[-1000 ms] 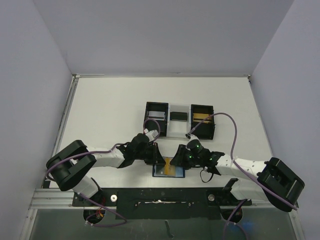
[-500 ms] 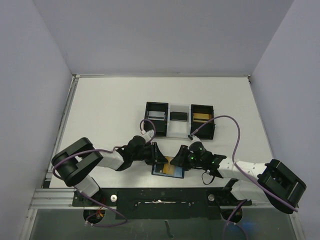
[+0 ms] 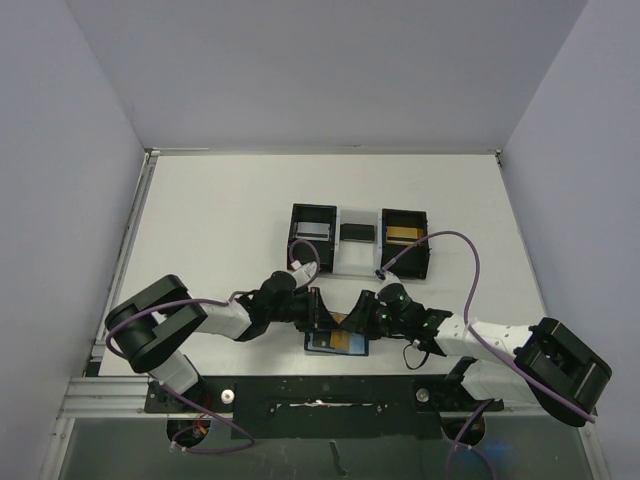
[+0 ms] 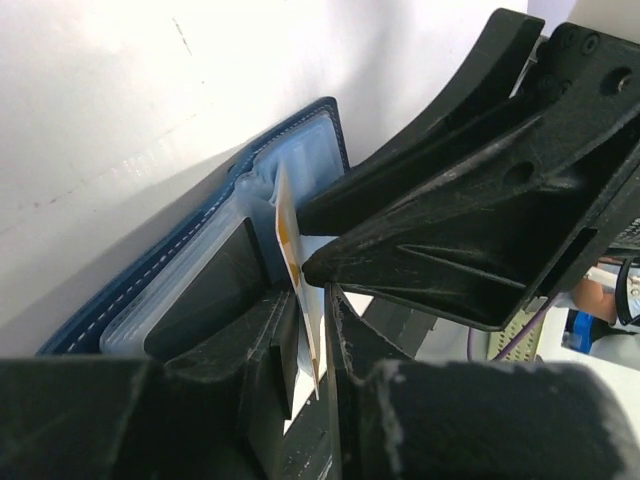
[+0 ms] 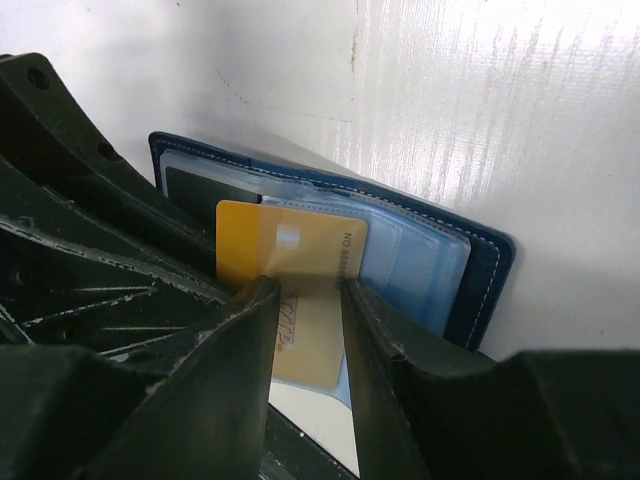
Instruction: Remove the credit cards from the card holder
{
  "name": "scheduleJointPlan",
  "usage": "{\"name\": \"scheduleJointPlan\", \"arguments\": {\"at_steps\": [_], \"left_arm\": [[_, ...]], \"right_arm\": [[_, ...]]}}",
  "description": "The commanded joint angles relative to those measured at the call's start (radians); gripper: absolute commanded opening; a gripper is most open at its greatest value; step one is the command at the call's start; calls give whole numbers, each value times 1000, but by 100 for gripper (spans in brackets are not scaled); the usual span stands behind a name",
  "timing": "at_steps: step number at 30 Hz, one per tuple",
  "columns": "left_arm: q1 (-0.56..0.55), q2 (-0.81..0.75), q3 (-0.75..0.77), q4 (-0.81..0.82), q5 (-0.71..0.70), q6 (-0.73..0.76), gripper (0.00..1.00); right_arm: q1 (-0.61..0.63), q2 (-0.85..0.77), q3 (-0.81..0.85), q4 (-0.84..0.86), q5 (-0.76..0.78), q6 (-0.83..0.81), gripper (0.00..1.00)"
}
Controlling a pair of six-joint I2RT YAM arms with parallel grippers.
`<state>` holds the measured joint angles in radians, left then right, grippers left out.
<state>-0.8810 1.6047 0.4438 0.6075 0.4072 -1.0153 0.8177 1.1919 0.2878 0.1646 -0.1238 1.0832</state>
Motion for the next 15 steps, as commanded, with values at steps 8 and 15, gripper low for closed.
{"name": "scheduleJointPlan", "arguments": {"at_steps": [8, 15], "left_arm": [[-16, -51, 53, -108, -25, 57, 3], [11, -162, 46, -269, -107, 102, 0]], "right_arm": [[7, 32, -15, -157, 44, -22, 34], [2, 25, -2, -192, 59, -42, 34]]}}
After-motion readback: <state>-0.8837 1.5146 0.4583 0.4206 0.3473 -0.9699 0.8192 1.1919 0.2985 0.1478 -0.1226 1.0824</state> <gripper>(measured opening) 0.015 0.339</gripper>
